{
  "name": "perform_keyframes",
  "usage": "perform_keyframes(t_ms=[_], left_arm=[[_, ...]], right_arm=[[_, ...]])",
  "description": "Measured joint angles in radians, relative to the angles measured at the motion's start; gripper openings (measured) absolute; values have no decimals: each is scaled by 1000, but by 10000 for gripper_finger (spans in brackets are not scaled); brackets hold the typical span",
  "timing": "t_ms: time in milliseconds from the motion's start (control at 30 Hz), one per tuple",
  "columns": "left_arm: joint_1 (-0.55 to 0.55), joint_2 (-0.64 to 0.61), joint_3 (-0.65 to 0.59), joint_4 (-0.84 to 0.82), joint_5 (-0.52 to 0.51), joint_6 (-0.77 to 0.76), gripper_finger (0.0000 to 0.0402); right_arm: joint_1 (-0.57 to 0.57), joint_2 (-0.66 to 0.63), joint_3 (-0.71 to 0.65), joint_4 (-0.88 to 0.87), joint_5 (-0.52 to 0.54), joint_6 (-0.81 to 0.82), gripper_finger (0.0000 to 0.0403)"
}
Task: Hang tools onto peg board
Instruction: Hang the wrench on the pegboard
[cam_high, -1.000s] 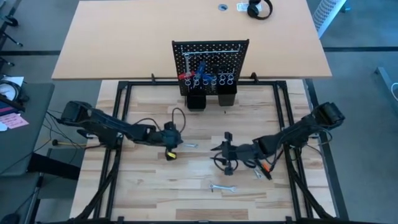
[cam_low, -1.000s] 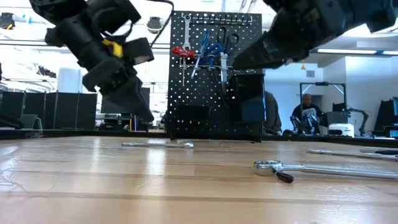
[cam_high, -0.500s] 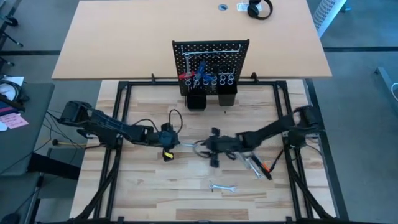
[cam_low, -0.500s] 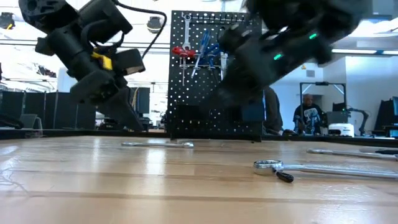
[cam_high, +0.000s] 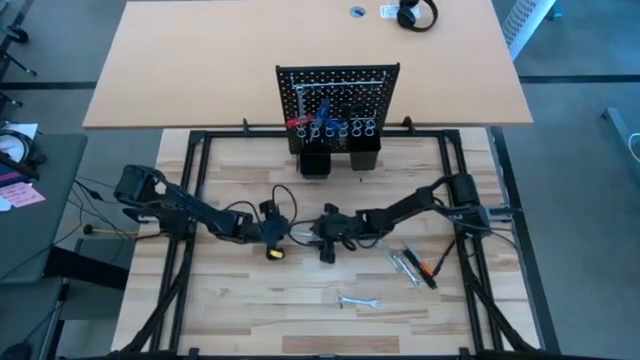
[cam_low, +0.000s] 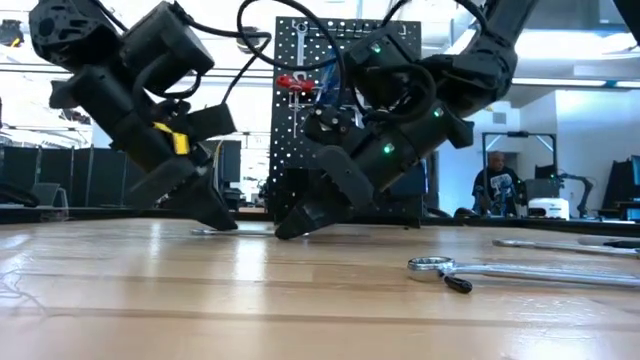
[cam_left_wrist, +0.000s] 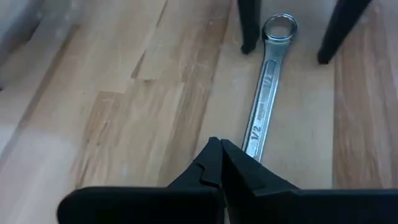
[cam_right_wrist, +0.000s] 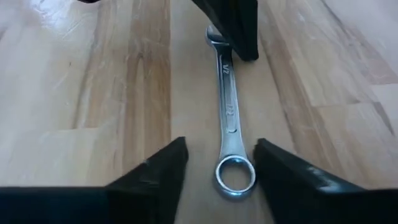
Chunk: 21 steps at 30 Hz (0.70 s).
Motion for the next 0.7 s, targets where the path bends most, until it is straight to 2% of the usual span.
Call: perform_keyframes(t_ms=[167, 267, 333, 367, 467, 600, 700], left_arm=[[-53, -29, 0, -23, -99, 29, 0], [-85, -66, 0, -26, -179, 60, 0], [-100, -101, 0, -22, -220, 92, 0], [-106, -119, 0, -11, -226, 110, 0], [-113, -163, 0, 10, -205, 146, 0], [-117, -182, 0, 45, -76, 198, 2], [-117, -181, 0, 59, -46, 200, 16]], right_arm=[[-12, 7, 5, -54, -16, 13, 95], [-17, 6, 7, -67, -21, 47, 78], [-13, -3, 5, -58, -16, 52, 23], [-7, -12, 2, -59, -16, 49, 9], [17, -50, -7, -55, 18, 35, 2], [40, -116, -13, -90, 49, -6, 1], [49, -155, -15, -95, 71, -30, 2]])
